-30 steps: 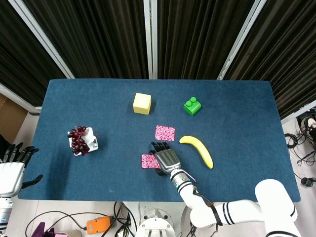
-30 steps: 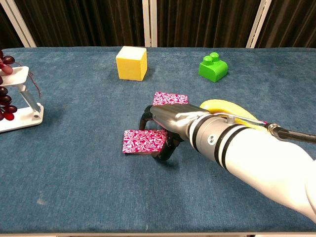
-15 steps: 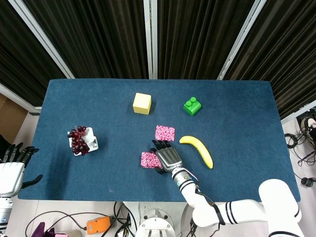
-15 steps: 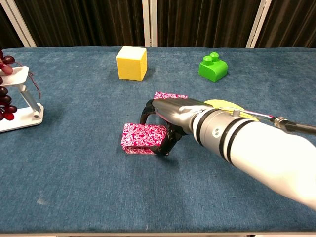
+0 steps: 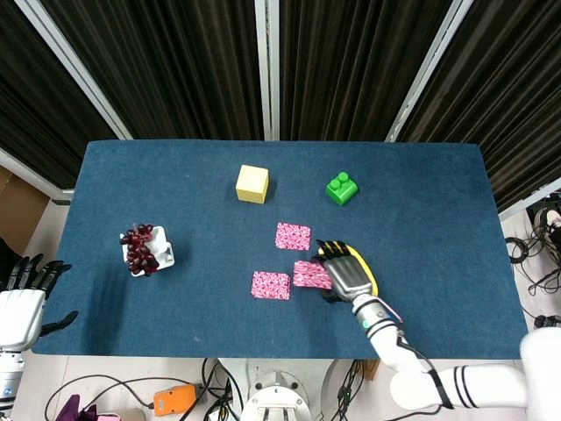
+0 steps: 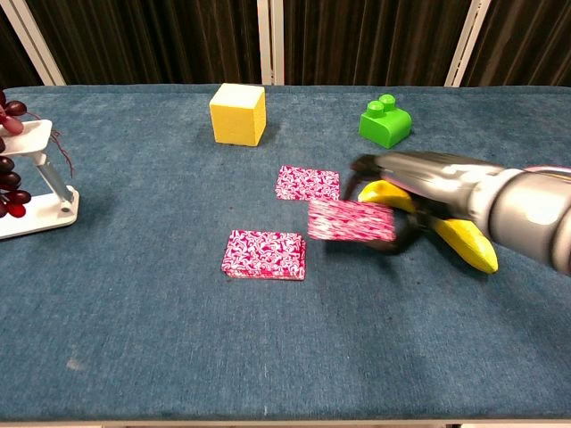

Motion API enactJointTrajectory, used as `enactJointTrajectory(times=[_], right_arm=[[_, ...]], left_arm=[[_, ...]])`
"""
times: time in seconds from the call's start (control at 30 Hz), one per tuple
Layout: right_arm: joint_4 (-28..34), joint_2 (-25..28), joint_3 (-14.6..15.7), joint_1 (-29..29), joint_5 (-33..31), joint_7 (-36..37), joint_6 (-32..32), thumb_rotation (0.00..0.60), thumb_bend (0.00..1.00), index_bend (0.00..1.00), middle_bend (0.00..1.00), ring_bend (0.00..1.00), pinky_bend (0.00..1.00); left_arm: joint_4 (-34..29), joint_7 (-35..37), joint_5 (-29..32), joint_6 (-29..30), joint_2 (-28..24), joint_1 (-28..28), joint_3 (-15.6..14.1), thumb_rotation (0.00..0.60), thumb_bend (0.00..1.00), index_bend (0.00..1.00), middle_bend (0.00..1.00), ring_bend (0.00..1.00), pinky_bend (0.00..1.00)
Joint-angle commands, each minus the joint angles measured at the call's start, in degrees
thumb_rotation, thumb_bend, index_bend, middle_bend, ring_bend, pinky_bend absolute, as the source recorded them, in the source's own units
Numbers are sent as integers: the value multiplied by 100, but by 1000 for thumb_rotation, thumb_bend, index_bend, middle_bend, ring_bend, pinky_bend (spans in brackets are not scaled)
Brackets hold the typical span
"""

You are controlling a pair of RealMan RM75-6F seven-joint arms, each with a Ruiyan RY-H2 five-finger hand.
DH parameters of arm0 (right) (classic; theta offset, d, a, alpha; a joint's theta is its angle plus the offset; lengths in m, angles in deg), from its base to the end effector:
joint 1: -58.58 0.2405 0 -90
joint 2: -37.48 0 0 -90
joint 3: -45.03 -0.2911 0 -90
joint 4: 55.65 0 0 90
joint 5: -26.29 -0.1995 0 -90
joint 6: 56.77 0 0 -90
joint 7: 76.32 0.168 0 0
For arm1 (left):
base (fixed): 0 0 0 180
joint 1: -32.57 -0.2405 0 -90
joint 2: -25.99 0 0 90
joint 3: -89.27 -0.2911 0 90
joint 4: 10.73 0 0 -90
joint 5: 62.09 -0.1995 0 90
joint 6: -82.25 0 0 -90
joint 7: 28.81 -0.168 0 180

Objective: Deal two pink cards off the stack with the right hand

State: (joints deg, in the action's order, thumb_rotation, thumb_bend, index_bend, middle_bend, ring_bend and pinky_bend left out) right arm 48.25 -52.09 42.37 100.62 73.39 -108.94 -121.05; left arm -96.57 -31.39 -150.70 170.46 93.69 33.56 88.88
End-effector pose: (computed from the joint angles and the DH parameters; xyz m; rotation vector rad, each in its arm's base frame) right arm -0.1603 -0.3117 -0.0408 1.8888 -1.2032 0.7722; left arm -0.3617 0.1728 0.1684 -1.4169 -0.8539 -0.8049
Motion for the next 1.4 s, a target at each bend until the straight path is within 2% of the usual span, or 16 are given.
enactJointTrajectory(times=[0.03, 0.2, 0.4, 0.73, 0.93, 1.07, 1.2, 1.4], right_arm=[[-58, 219, 253, -240, 333, 332, 110, 600, 572, 433, 82, 0, 0], [-314, 259, 386, -390, 647, 590, 231, 600, 573, 415, 82, 0, 0], [-489, 212, 361, -440, 827, 716, 390, 600, 572, 321, 80, 0, 0], [-357, 379, 269, -548, 1059, 853, 398, 600, 570, 208, 80, 0, 0], [-180, 544, 201, -648, 1343, 871, 191, 600, 570, 181, 80, 0, 0], [17, 875, 125, -805, 1671, 1024, -119, 600, 570, 179, 80, 0, 0], [224, 1480, 156, -1136, 2197, 1279, -652, 600, 570, 167, 80, 0, 0], [208, 2351, 531, -1909, 2992, 1682, -1582, 600, 570, 28, 66, 0, 0]], left_arm=[[-20, -22, -6, 7, 2, -5, -4, 600, 71, 212, 179, 32, 0], [-88, -100, -36, 12, -3, 7, -2, 600, 71, 212, 179, 32, 0], [-165, -171, -36, 21, -25, 3, 1, 600, 71, 212, 179, 32, 0], [-153, -169, -39, 27, -15, 14, 21, 600, 71, 212, 179, 31, 0], [-135, -144, -42, 33, -18, 19, 30, 600, 72, 212, 179, 32, 0], [-126, -103, -28, 47, -31, 22, 53, 600, 72, 212, 179, 31, 0], [-96, -46, 14, 38, -28, 39, 94, 600, 72, 212, 179, 31, 0], [-29, 30, 67, -28, 50, 87, 137, 600, 72, 212, 179, 31, 0]])
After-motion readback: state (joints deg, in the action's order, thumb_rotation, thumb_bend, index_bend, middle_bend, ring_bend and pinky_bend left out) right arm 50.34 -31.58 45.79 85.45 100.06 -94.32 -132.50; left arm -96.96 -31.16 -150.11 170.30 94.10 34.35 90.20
